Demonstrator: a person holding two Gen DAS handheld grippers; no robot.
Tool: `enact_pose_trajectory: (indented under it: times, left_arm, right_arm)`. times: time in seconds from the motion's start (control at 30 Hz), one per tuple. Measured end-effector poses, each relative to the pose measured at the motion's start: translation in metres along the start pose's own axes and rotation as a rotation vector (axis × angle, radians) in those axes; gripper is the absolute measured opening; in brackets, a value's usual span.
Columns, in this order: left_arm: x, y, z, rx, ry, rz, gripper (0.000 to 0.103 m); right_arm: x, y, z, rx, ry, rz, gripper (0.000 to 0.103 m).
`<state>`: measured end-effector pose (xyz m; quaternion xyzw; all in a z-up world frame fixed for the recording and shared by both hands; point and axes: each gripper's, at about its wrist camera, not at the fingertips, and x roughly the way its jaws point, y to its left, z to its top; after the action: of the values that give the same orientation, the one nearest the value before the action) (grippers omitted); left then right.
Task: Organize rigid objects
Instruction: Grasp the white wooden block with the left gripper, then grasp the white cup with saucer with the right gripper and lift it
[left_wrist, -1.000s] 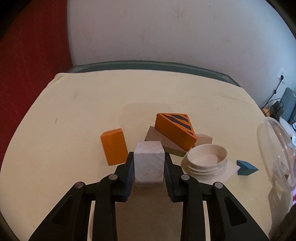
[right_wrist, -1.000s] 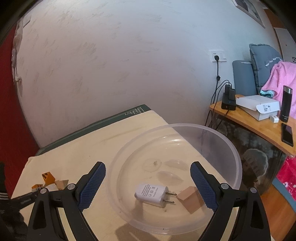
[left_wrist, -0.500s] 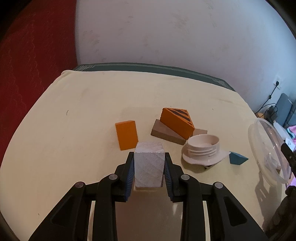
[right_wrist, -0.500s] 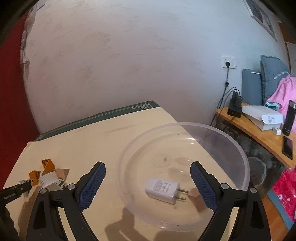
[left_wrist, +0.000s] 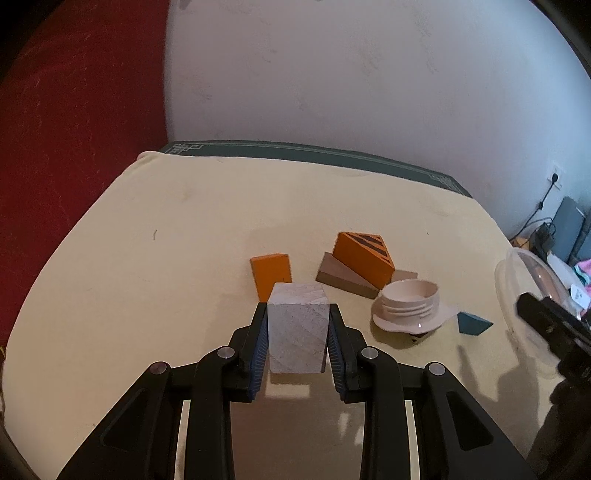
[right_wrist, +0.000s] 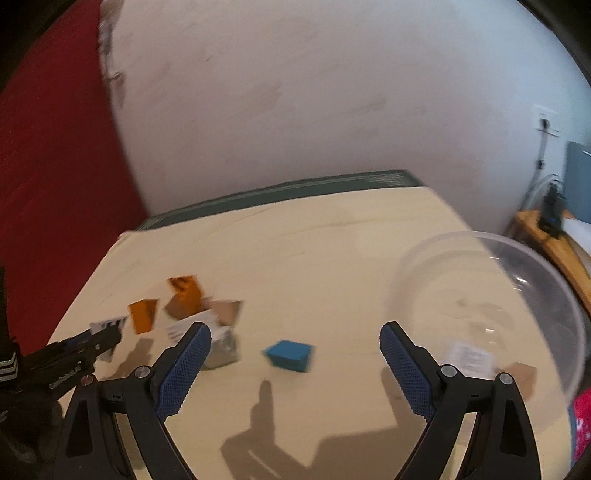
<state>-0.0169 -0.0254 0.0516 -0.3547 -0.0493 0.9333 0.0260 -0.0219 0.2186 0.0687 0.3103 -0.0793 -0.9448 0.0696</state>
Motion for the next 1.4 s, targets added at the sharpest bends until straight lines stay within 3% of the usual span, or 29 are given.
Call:
enact_pose_trajectory:
  times: [0.5,0.87,0.97,1.4]
  left_arm:
    - [-0.006,0.026,0.005,-0.071,-0.014,0.028,0.030]
    - [-0.003,0.028,0.006,-0.073,-0.001,0.035,0.030]
    - [-0.002,0.029,0.006,-0.075,0.004,0.036,0.030]
    - [-0.002,0.027,0.004,-0.074,0.006,0.037,0.031]
  right_arm:
    - [0.050,0.067,0.007,-0.184,0.127,0.097,0.094]
    - [0.078,0.078,-0.002,-0.235,0.218,0.093,0.075]
    - [0.081,0.079,-0.004,-0.242,0.234,0.093,0.065]
    - [0.060,0.076,-0.001,-0.176,0.175,0.111,0.064]
